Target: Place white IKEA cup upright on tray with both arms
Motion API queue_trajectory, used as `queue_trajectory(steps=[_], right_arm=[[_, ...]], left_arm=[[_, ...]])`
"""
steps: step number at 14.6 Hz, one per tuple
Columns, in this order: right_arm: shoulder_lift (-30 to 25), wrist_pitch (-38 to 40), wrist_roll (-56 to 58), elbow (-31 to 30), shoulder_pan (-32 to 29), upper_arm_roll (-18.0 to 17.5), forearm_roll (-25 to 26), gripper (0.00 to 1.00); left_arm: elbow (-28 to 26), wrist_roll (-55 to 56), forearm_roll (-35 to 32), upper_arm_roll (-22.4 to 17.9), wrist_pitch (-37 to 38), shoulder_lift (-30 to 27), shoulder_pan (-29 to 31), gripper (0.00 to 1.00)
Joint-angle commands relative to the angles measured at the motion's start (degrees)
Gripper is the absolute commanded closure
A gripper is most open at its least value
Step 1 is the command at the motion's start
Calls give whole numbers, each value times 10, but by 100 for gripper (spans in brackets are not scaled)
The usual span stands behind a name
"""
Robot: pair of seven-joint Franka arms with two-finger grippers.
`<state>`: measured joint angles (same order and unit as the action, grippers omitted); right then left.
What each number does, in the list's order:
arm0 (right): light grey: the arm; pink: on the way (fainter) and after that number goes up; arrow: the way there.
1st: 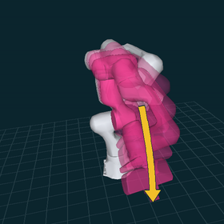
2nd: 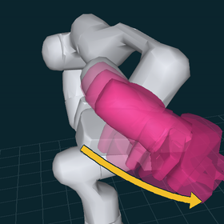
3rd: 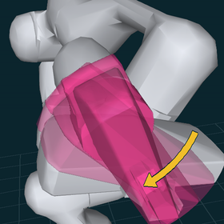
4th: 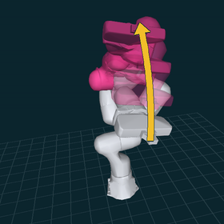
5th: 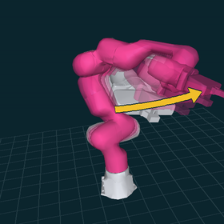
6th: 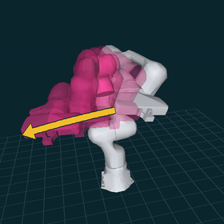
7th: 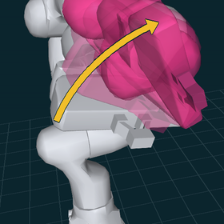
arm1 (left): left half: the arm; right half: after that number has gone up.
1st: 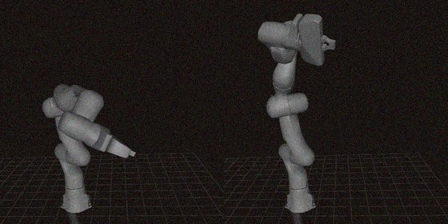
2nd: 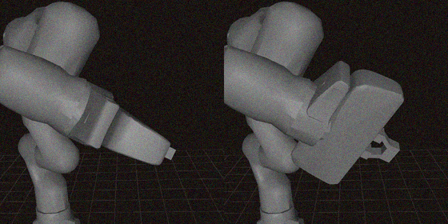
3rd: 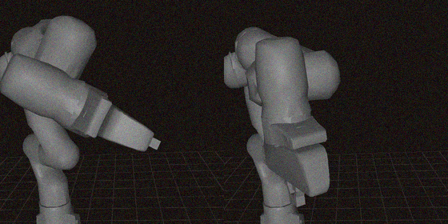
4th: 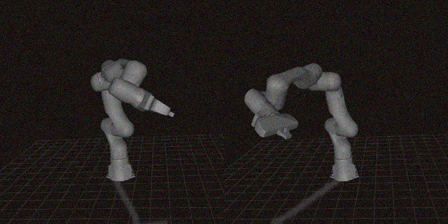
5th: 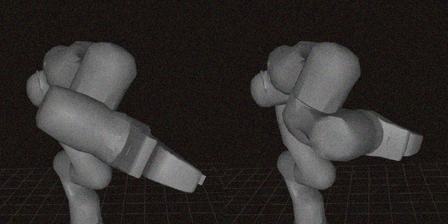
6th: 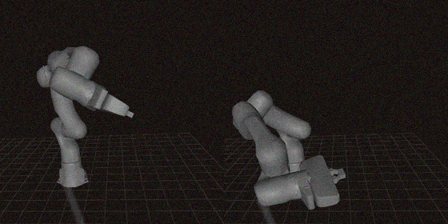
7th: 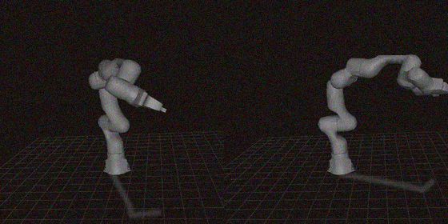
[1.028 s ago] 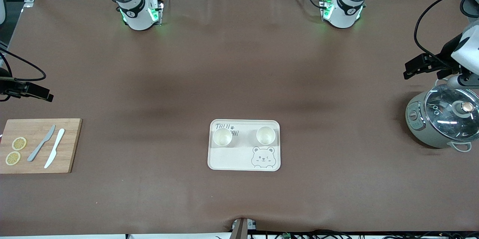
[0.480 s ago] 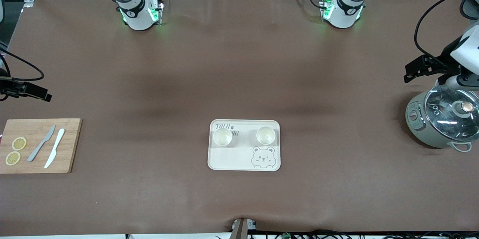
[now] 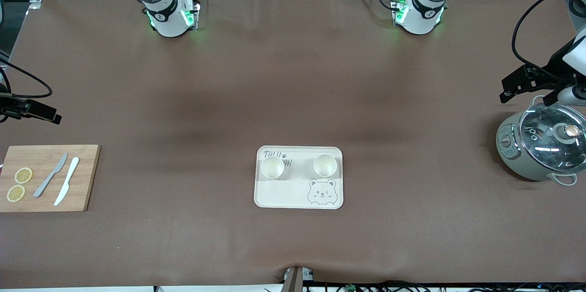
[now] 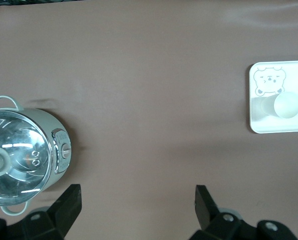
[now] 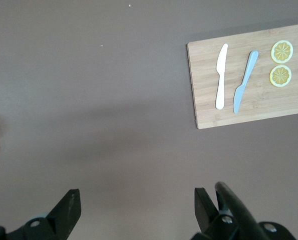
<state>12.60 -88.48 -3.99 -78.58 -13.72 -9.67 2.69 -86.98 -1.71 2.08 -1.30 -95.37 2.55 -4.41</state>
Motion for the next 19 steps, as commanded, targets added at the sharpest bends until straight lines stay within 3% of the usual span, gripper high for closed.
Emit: queue_trajectory(steps=[1,9,19], right_arm=[[-9,-1,-3,2,-8,-6,-5,0],[-7,-16,5,2,-7,-8,-1,0],[-7,-17,5,2,1,-11,-3,0]], left_arm=[[0,16,16,16,-2,-7,6,0],[2,22,14,15,1,-8,-24,0],[3,22,7,18,-3,-3,-21,0]])
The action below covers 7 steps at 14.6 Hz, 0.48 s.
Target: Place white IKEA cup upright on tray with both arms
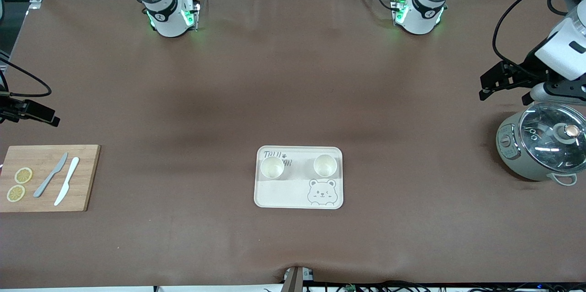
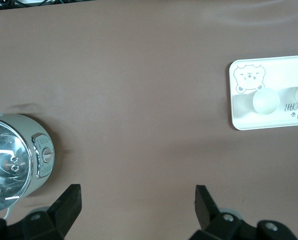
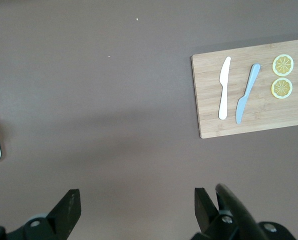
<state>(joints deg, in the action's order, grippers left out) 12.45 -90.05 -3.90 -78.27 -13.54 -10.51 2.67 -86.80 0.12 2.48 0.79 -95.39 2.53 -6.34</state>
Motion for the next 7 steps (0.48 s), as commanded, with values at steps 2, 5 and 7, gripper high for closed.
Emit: queue_trajectory(steps=[2,5,7], right_arm=[[-6,-11,14,-1,0,-6,-3,0],[-6,-15,58,-1,4,-5,-2,0],[-6,-15,59,-1,4,-5,-3,0]], left_arm=[[1,4,3,-3,-3,-2,-2,0],[1,4,3,-3,-6,-2,-2,0],[1,4,2,-3,-6,-2,-1,0]])
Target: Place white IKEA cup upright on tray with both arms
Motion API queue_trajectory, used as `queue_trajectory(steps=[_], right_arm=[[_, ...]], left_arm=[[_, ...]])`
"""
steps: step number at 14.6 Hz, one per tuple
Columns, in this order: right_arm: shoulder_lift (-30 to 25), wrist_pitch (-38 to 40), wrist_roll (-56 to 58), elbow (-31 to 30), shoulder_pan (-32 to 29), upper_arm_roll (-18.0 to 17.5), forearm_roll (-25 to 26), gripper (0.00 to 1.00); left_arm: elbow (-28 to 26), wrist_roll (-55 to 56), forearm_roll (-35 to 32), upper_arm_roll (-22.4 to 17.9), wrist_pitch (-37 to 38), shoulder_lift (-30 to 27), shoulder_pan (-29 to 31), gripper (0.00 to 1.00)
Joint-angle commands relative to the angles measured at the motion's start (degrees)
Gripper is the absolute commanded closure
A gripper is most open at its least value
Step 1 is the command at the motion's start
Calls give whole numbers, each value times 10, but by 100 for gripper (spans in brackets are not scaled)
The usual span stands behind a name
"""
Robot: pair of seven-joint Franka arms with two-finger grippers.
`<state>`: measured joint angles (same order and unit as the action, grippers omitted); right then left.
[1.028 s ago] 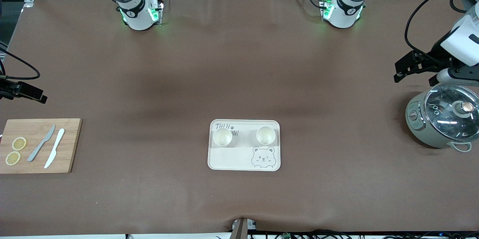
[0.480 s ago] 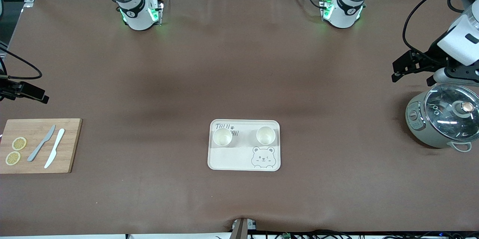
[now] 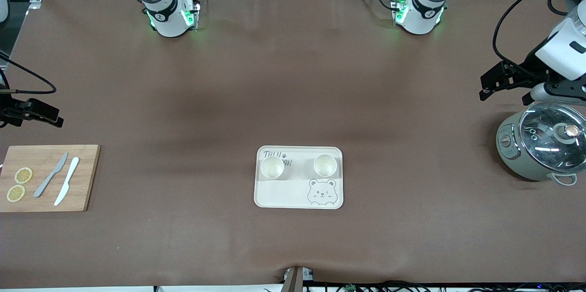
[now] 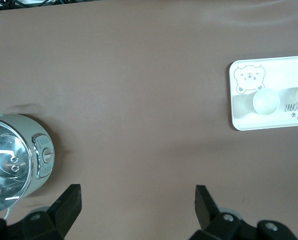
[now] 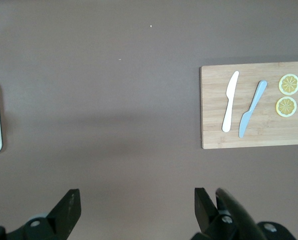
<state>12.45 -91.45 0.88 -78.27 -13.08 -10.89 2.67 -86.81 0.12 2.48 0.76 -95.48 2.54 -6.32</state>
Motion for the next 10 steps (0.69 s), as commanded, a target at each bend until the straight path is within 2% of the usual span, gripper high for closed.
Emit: queue_trajectory(steps=[1,10], right_arm=[[-6,-1,11,-1,-1,-1,-6,0],[-1,-5,5,-2,10,-1,-9,0]], left_arm=[[1,4,2,-2,-6,-1,-1,0],[0,4,2,-2,-6,-1,0,0]])
